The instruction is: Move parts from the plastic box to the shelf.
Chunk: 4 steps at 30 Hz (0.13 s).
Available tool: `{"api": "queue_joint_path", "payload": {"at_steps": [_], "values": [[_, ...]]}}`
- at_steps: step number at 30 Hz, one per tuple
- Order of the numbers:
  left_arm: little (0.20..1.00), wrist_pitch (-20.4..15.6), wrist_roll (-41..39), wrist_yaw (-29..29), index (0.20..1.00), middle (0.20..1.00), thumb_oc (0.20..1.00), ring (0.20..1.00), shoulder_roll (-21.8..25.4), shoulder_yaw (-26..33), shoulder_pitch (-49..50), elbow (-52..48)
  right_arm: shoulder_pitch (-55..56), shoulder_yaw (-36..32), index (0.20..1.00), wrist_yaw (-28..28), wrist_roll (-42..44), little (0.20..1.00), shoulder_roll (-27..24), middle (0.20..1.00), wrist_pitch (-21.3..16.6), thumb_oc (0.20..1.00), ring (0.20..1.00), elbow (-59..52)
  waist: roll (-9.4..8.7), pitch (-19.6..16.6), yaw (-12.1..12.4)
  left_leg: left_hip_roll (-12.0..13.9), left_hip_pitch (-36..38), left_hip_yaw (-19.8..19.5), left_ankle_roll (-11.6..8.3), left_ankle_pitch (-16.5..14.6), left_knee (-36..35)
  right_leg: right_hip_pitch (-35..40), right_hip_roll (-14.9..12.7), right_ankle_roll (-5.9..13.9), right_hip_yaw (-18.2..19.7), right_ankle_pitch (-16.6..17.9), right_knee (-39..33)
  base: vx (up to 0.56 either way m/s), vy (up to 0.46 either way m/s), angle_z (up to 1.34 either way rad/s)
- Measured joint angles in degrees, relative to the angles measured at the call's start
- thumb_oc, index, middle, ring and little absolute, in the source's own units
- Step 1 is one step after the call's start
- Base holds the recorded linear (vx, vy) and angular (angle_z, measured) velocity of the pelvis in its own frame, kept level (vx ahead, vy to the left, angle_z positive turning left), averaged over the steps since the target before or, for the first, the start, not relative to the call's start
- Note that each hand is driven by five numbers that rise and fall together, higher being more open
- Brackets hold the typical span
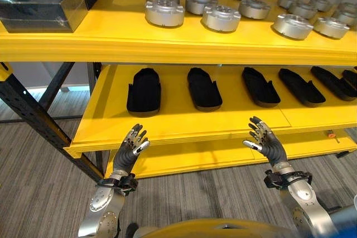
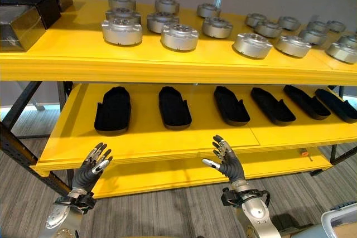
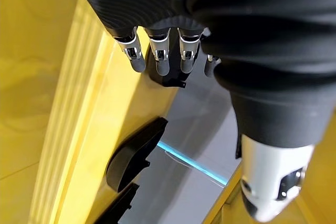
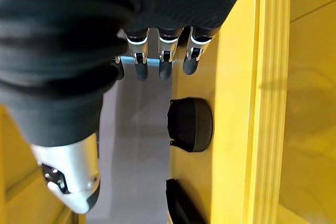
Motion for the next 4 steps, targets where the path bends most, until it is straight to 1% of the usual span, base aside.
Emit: {"api": "queue_joint_path", "payload": {"at_steps": [4], "values": [[1.000,0.2,0.7,0.0,1.000,1.000,1.000,1.000,0.0,0.0,0.2,0.0,0.0,0.0,1.000,0.1,0.0,1.000,0.2,1.000,0.2,1.000,1.000,0.0,-0.13,-0.1,0.1,0.1,2.0,1.0,0.01,1.6,-3.1,0.1,0.0,0.15,0.8,0.1,-0.2,0.01,0.006,-0.08]]}}
